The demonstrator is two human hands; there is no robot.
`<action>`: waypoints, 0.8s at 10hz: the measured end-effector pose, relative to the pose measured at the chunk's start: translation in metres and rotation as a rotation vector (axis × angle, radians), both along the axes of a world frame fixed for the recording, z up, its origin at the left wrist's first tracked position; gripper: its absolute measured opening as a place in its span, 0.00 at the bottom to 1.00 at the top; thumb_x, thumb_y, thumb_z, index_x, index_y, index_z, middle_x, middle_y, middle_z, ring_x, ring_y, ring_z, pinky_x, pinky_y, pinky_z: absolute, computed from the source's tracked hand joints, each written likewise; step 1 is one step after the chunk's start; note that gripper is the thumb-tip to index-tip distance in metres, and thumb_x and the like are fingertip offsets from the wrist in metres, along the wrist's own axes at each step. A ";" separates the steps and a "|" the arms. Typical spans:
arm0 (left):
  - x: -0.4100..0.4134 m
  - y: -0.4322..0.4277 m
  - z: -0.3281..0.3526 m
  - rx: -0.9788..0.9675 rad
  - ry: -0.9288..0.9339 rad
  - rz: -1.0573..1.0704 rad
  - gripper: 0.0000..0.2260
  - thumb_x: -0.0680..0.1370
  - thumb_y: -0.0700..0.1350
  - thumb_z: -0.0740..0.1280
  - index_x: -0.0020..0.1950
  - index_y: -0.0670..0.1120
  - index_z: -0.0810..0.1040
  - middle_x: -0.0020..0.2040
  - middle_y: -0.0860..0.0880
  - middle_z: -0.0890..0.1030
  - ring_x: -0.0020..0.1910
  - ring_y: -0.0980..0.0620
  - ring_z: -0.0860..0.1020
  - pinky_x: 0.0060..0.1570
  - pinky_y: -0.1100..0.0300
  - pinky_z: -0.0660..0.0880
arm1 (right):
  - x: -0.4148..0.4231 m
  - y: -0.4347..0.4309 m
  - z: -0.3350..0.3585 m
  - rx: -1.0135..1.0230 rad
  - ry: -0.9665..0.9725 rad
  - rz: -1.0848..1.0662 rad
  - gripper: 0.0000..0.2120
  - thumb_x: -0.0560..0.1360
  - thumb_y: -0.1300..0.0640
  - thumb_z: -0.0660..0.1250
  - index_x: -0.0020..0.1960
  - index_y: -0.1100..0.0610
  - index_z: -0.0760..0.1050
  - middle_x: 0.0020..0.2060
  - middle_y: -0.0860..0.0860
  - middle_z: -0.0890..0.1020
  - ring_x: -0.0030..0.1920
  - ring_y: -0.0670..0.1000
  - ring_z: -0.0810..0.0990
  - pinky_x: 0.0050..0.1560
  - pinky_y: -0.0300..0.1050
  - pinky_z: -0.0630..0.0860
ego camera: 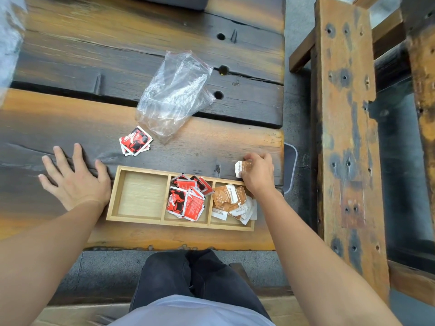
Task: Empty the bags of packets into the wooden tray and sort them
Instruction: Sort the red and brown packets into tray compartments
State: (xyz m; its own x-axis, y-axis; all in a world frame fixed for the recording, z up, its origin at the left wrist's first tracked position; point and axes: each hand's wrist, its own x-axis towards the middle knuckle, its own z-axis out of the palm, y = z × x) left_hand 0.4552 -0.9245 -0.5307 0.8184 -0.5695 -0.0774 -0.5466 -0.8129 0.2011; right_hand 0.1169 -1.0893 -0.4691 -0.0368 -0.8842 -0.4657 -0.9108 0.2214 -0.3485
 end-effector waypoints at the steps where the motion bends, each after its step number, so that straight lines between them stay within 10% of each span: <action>1: 0.000 0.001 -0.001 -0.010 -0.007 -0.001 0.27 0.80 0.57 0.54 0.78 0.52 0.60 0.81 0.42 0.55 0.79 0.38 0.50 0.74 0.33 0.49 | 0.001 -0.003 0.003 0.008 -0.037 -0.039 0.19 0.73 0.67 0.71 0.63 0.56 0.77 0.57 0.52 0.75 0.59 0.53 0.73 0.58 0.41 0.67; 2: 0.001 0.001 -0.001 -0.008 -0.005 -0.007 0.27 0.80 0.57 0.54 0.78 0.52 0.60 0.81 0.42 0.55 0.79 0.38 0.50 0.74 0.34 0.49 | 0.002 -0.002 0.010 -0.013 -0.140 -0.117 0.14 0.73 0.61 0.74 0.58 0.53 0.80 0.54 0.53 0.82 0.58 0.54 0.79 0.62 0.47 0.75; 4: 0.000 0.001 0.000 0.003 -0.005 -0.008 0.27 0.80 0.57 0.54 0.78 0.52 0.59 0.81 0.42 0.55 0.79 0.38 0.50 0.74 0.34 0.48 | -0.008 0.011 0.047 0.087 -0.403 -0.168 0.09 0.75 0.59 0.72 0.54 0.53 0.78 0.46 0.52 0.85 0.39 0.49 0.84 0.34 0.38 0.81; 7: -0.001 0.002 -0.002 -0.056 -0.025 -0.002 0.26 0.79 0.56 0.54 0.77 0.52 0.61 0.80 0.42 0.57 0.79 0.38 0.52 0.73 0.33 0.50 | -0.023 0.050 0.063 0.309 -0.319 0.095 0.07 0.72 0.57 0.76 0.46 0.48 0.80 0.35 0.52 0.81 0.33 0.49 0.78 0.39 0.49 0.80; 8: -0.002 0.002 -0.002 -0.048 -0.029 -0.004 0.26 0.79 0.56 0.55 0.77 0.52 0.61 0.80 0.42 0.57 0.79 0.37 0.52 0.73 0.33 0.50 | -0.024 0.062 0.064 0.260 -0.265 0.172 0.06 0.73 0.58 0.75 0.49 0.52 0.81 0.30 0.44 0.74 0.27 0.40 0.70 0.28 0.30 0.67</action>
State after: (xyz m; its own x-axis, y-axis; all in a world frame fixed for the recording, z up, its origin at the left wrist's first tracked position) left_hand 0.4537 -0.9221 -0.5323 0.8176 -0.5752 -0.0259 -0.5560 -0.8004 0.2242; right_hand 0.0928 -1.0277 -0.4049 0.2527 -0.7185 -0.6480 -0.8282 0.1856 -0.5288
